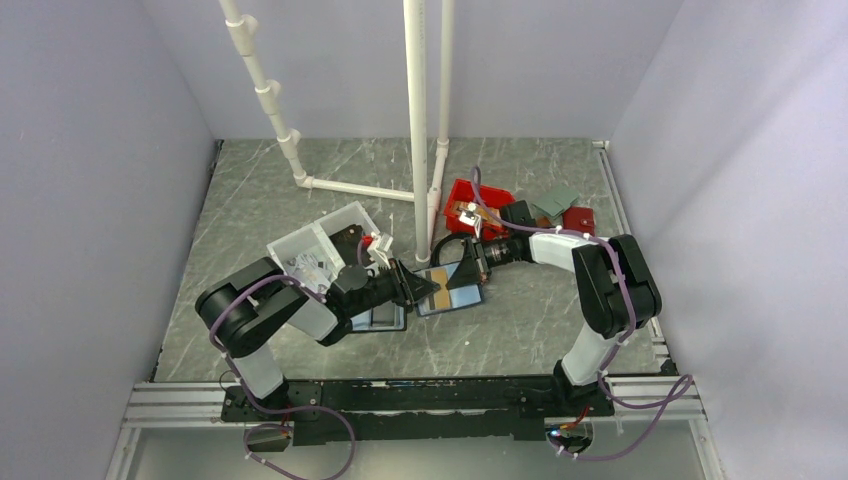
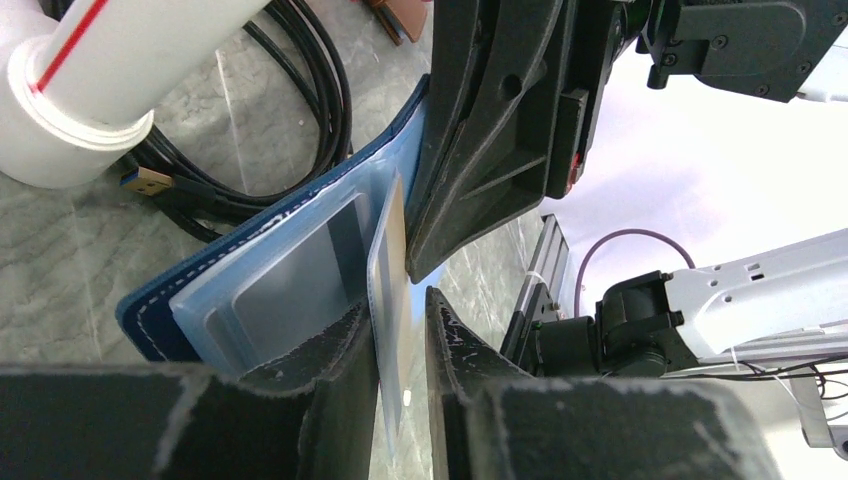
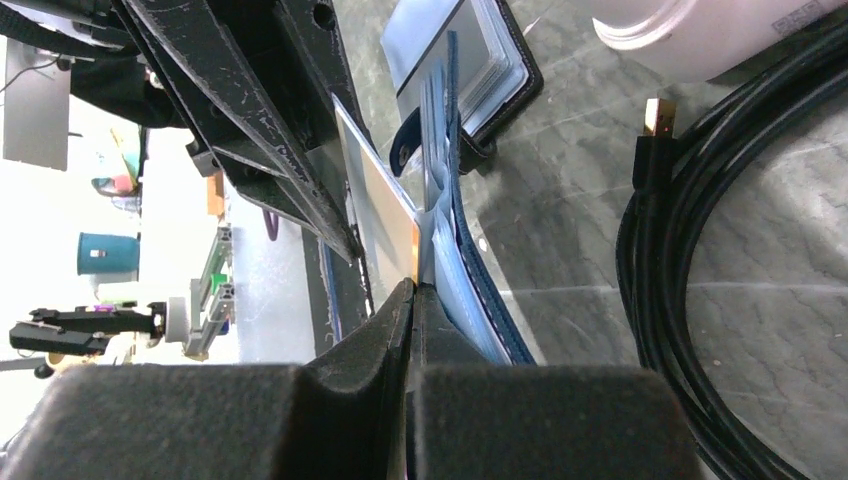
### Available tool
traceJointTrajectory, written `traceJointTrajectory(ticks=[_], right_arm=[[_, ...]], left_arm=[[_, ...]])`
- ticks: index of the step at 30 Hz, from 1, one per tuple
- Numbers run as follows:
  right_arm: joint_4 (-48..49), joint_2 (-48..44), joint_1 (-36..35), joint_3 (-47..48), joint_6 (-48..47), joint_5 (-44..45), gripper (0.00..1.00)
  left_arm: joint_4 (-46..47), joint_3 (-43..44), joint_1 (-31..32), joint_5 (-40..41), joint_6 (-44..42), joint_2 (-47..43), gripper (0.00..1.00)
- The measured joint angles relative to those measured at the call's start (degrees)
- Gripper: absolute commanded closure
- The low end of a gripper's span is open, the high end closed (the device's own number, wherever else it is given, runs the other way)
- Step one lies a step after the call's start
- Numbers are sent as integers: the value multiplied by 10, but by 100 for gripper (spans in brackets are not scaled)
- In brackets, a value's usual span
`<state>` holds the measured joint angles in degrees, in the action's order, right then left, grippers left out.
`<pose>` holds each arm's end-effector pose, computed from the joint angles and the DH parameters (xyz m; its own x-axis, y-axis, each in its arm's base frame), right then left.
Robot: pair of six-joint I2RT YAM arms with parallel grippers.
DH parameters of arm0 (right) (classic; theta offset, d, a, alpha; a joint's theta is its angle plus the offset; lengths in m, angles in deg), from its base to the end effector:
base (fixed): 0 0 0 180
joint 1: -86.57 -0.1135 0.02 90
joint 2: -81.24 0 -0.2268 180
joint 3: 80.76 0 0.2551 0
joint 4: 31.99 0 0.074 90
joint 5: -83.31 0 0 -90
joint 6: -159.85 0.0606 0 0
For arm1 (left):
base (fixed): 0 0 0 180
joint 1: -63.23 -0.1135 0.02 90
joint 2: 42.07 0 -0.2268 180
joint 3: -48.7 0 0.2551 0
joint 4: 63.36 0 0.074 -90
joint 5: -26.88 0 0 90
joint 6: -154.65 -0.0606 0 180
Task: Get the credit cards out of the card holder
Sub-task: Pick up the card holder from the center of the board, then place the card holder at the center of the board.
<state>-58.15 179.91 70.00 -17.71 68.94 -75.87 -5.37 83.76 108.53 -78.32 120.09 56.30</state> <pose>0.2778 0.1418 0.1050 -0.8361 -0.2547 -0.4859 -0.5383 0.2106 0.8160 0.1994 -0.2241 0.0977 -0.7531 -0.3688 -0.5448 0.4396 0.3341 -0.8338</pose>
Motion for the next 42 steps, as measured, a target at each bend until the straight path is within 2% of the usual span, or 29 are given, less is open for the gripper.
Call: traceJointTrajectory(ticks=[18, 21, 23, 28, 32, 34, 42], right_arm=[[-10, 0, 7, 0, -7, 1, 100], [-11, 0, 10, 0, -7, 1, 100], [-11, 0, 10, 0, -8, 1, 100], [-13, 0, 11, 0, -9, 1, 100], [-16, 0, 12, 0, -11, -1, 79], [-16, 0, 12, 0, -10, -4, 73], [-15, 1, 12, 1, -6, -19, 65]], left_arm=[[7, -9, -15, -11, 27, -7, 85], [14, -10, -16, -16, 29, -6, 90], [15, -10, -17, -17, 30, -4, 99], [28, -10, -20, -26, 32, 8, 100], [47, -10, -21, -32, 34, 21, 100], [54, -10, -21, -37, 36, 28, 100], [62, -10, -21, -49, 36, 32, 100]])
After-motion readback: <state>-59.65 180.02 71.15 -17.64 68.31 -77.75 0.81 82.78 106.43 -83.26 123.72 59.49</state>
